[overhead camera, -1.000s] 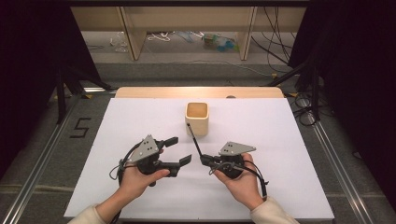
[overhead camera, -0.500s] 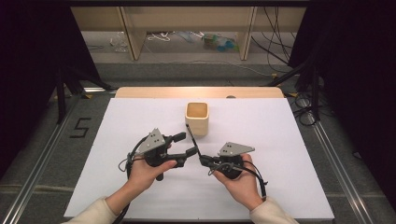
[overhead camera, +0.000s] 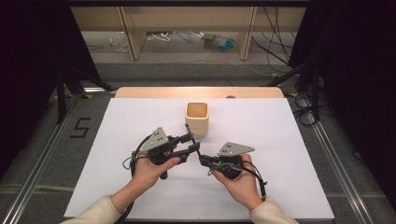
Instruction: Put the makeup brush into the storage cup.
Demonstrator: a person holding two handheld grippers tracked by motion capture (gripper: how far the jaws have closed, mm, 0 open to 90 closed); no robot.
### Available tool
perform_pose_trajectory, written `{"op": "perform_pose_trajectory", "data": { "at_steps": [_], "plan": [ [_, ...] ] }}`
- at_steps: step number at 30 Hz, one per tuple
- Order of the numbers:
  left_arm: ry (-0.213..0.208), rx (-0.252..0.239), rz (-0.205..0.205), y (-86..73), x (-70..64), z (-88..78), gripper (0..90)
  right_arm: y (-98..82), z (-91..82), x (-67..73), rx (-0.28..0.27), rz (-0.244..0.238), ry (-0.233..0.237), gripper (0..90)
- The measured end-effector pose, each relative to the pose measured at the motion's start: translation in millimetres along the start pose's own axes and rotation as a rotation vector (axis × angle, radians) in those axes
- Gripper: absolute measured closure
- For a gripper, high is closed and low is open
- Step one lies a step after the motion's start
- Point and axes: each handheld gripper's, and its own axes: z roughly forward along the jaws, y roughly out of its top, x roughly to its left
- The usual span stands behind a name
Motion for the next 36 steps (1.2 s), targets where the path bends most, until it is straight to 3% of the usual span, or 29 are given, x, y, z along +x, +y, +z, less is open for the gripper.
{"op": "perform_pose_trajectory", "data": {
  "at_steps": [14, 20, 21, 22, 23, 24, 25, 26, 27, 29, 36],
  "plan": [
    [-0.055, -0.039, 0.006, -1.4, 4.9, 1.4, 79.0, -0.4, 2.0, 2.8, 0.001, -0.023, -0.010, 84.0],
    [-0.113, -0.053, 0.002, 0.4, 0.1, 2.5, 83.3, -0.3, 3.2, 4.8, 0.014, -0.039, -0.019, 83.4],
    [-0.214, -0.034, -0.114, -0.7, -10.6, 3.1, 83.5, -0.3, 3.3, 5.0, 0.018, -0.043, -0.021, 82.3],
    [-0.232, -0.027, -0.329, -1.2, -26.7, 1.0, 83.5, -0.3, 3.6, 5.0, 0.023, -0.044, -0.026, 77.5],
    [-0.219, -0.027, -0.339, -0.2, -27.2, 0.1, 83.6, -0.3, 4.4, 5.8, 0.025, -0.048, -0.053, 64.1],
    [-0.219, -0.027, -0.339, -0.2, -27.2, 0.1, 83.6, -0.3, 4.4, 5.8, 0.025, -0.048, -0.053, 64.1],
    [-0.224, -0.030, -0.320, 0.3, -26.1, -0.2, 83.6, 0.1, 4.9, 5.3, 0.031, -0.071, -0.065, 54.6],
    [-0.219, -0.030, -0.310, 0.6, -25.1, -0.8, 83.6, 0.1, 4.9, 5.3, 0.031, -0.071, -0.065, 54.6],
    [-0.222, -0.034, -0.293, 0.8, -23.8, -1.0, 83.6, 0.2, 5.4, 4.5, 0.033, -0.077, -0.070, 47.5],
    [-0.195, -0.034, -0.301, 0.9, -23.1, -2.9, 83.6, -0.4, 4.8, 4.1, 0.018, -0.072, -0.073, 43.0],
    [-0.168, -0.036, -0.279, 1.8, -20.9, -5.1, 83.6, -0.4, 3.5, 3.1, 0.005, -0.076, -0.075, 36.2]
  ]
}}
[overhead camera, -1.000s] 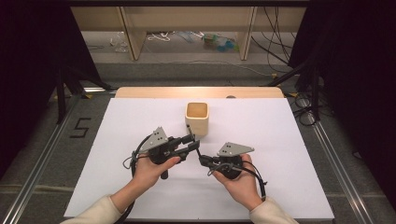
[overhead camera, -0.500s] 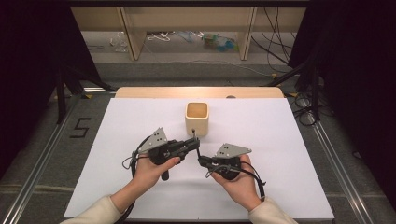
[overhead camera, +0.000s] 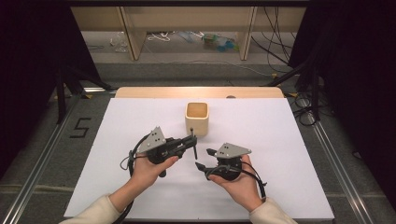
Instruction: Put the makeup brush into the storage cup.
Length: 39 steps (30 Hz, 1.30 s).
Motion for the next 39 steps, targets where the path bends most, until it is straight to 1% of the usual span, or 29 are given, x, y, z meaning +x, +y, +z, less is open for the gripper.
{"op": "perform_pose_trajectory", "data": {
  "at_steps": [1, 2, 3, 5, 6, 8, 16, 18, 19, 22, 24, 25, 26, 27, 30, 31, 36, 38, 39],
  "plan": [
    [0.000, -0.001, 0.001, 0.2, 0.2, -0.3, 83.6, -0.3, 1.0, -0.1, -0.008, -0.002, 0.004, 35.5],
    [0.003, -0.001, 0.005, 0.5, 0.4, -0.8, 83.6, -0.2, 0.1, 0.2, 0.005, -0.001, 0.002, 35.0],
    [0.008, -0.002, 0.004, 1.1, 0.4, -1.6, 83.6, -1.1, 2.1, 0.0, -0.022, -0.010, 0.015, 33.4],
    [0.011, -0.003, 0.006, 1.4, 0.6, -1.9, 83.6, -1.1, 1.7, 0.1, -0.016, -0.012, 0.009, 33.2],
    [0.012, -0.004, 0.007, 1.6, 0.6, -2.1, 83.6, -1.2, 1.6, 0.4, -0.020, -0.006, 0.011, 33.0],
    [0.016, -0.005, 0.011, 1.9, 0.7, -2.5, 83.6, -1.2, 1.6, 0.4, -0.022, -0.011, 0.011, 32.8],
    [0.042, 0.001, 0.035, 2.3, 2.2, -3.8, 83.6, -2.1, 2.3, 1.3, -0.025, -0.009, 0.012, 32.8],
    [0.050, 0.002, 0.030, 2.2, 2.4, -4.2, 83.6, -2.3, 2.1, 1.3, -0.026, -0.008, 0.010, 32.8],
    [0.055, 0.000, 0.036, 2.5, 2.9, -4.8, 83.6, -2.2, 1.7, 1.1, -0.026, -0.010, 0.008, 32.8],
    [0.058, -0.001, 0.039, 2.9, 3.4, -5.4, 83.5, -2.2, 1.7, 0.8, -0.031, -0.008, 0.007, 32.8],
    [0.056, -0.005, 0.037, 3.0, 3.1, -5.5, 83.5, -2.0, 0.1, 0.1, -0.023, -0.010, 0.011, 32.9],
    [0.058, -0.004, 0.041, 3.1, 3.0, -5.8, 83.5, -2.0, 0.1, 0.1, -0.023, -0.010, 0.011, 32.9],
    [0.058, -0.003, 0.052, 3.4, 3.4, -6.4, 83.5, -2.0, -0.6, -0.1, -0.024, -0.010, 0.010, 32.9],
    [0.062, -0.002, 0.048, 3.7, 3.8, -7.2, 83.5, -1.9, -1.8, -1.0, -0.038, -0.011, 0.006, 32.8],
    [0.063, -0.001, 0.052, 4.1, 4.7, -7.7, 83.5, -1.8, -3.6, -2.1, -0.039, -0.010, 0.007, 32.4],
    [0.062, -0.003, 0.049, 4.3, 5.0, -7.8, 83.5, -2.1, -4.5, -2.9, -0.049, -0.007, 0.000, 31.7],
    [0.064, -0.003, 0.050, 4.5, 5.3, -8.2, 83.5, -2.7, -6.1, -3.9, -0.046, 0.001, 0.008, 30.7],
    [0.065, -0.003, 0.051, 4.6, 5.5, -8.3, 83.6, -2.9, -7.0, -3.9, -0.050, 0.003, 0.010, 30.4],
    [0.067, -0.003, 0.050, 4.5, 5.6, -8.5, 83.6, -2.9, -7.2, -3.7, -0.062, 0.005, 0.008, 30.0]
  ]
}}
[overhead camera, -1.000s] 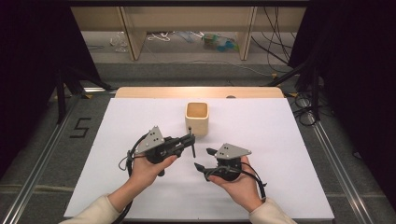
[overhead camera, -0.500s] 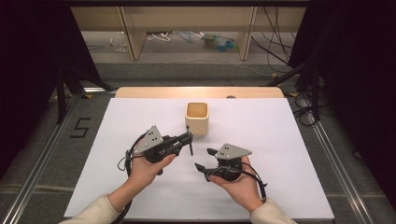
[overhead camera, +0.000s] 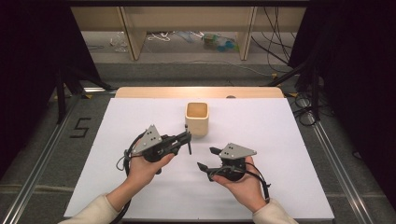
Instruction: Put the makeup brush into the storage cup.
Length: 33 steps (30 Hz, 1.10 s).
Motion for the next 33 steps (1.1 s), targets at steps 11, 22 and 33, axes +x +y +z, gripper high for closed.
{"op": "perform_pose_trajectory", "data": {
  "at_steps": [11, 22, 33],
  "plan": [
    [0.010, -0.005, 0.002, 1.9, 2.6, -2.5, 83.5, -0.3, -7.4, -2.6, -0.024, 0.003, 0.018, 28.2],
    [0.022, -0.013, 0.004, 4.3, 7.4, -5.0, 83.6, -1.0, -28.0, -10.6, -0.092, 0.006, 0.002, 26.2],
    [0.032, -0.012, 0.002, 5.2, 9.9, -6.1, 83.5, -7.8, -52.7, -20.8, -0.156, 0.014, -0.037, 24.9]
  ]
}}
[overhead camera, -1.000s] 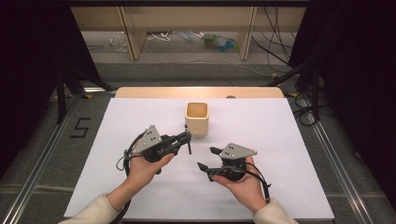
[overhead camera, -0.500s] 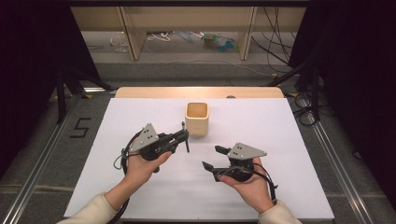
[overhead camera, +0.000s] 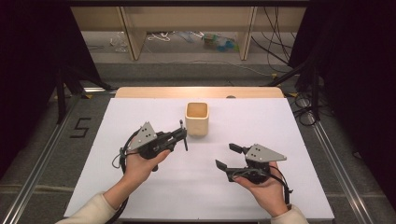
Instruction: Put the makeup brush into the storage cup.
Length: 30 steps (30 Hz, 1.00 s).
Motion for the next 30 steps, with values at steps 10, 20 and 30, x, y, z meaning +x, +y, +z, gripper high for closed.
{"op": "perform_pose_trajectory", "data": {
  "at_steps": [10, 20, 30],
  "plan": [
    [0.011, -0.008, 0.004, 2.0, 2.6, -0.6, 83.5, -3.2, -16.1, -0.6, 0.016, -0.002, -0.020, 24.6],
    [0.010, -0.009, 0.010, 5.7, 3.6, 5.1, 83.5, -8.4, -28.5, 0.4, -0.002, 0.016, -0.032, 24.3],
    [0.009, -0.026, 0.003, 10.8, 4.8, 15.7, 83.5, -10.4, -31.8, 1.4, 0.009, 0.018, -0.031, 24.3]
  ]
}}
